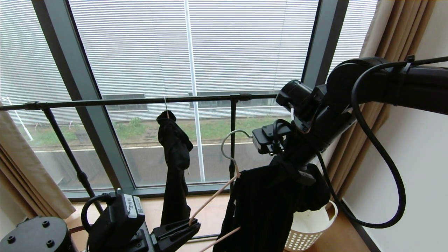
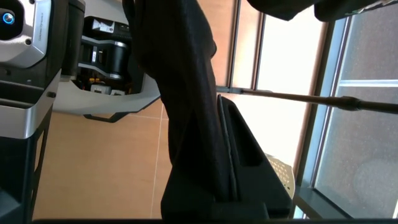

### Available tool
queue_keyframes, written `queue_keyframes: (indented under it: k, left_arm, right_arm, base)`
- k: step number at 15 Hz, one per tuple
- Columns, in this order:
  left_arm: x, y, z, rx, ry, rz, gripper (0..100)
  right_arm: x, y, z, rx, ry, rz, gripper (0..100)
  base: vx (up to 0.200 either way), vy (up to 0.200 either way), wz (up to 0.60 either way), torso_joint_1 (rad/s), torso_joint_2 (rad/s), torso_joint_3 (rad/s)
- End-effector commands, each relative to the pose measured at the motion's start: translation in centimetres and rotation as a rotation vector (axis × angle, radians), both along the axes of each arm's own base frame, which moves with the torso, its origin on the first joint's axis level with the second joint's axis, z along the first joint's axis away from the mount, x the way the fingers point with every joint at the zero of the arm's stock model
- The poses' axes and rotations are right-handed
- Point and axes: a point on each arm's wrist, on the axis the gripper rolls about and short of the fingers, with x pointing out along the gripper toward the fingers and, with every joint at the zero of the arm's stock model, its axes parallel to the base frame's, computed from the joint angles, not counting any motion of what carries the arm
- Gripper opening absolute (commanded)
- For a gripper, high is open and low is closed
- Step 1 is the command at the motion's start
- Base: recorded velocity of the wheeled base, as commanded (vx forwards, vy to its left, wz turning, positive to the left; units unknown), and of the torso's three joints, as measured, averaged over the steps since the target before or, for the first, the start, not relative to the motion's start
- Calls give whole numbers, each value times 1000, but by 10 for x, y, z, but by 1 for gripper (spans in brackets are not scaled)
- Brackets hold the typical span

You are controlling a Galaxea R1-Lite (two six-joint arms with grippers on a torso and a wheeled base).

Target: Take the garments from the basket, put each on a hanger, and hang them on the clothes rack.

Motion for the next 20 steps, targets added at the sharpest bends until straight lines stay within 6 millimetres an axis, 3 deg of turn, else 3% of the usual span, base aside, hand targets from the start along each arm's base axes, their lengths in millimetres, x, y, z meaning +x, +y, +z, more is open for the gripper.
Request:
queue_keyframes:
  k: [1,6,7,18,20]
  left_arm:
    - [0,0,0,1,2,0,0]
    - [1,0,-1,3,4,2,0]
    - [1,0,-1,4,5,2,100]
    - [14,11,0,-32,38,102,100]
    - [24,12,-1,-65,84,147,100]
  right_arm:
    - [-1,-1,2,3,-4,1,0]
    - [-7,-3,10,10,-16,2,0]
    - [-7,-3,11,11,-17,2,0]
    - [-20,-12,31,29,-51,-11,0]
    - [-19,-11,38,61,-41,-111,0]
  base:
    - [0,0,0,0,0,0]
    - [0,0,0,0,0,0]
    - [0,0,0,0,0,0]
    - [0,0,0,0,0,0]
    - [0,0,0,0,0,0]
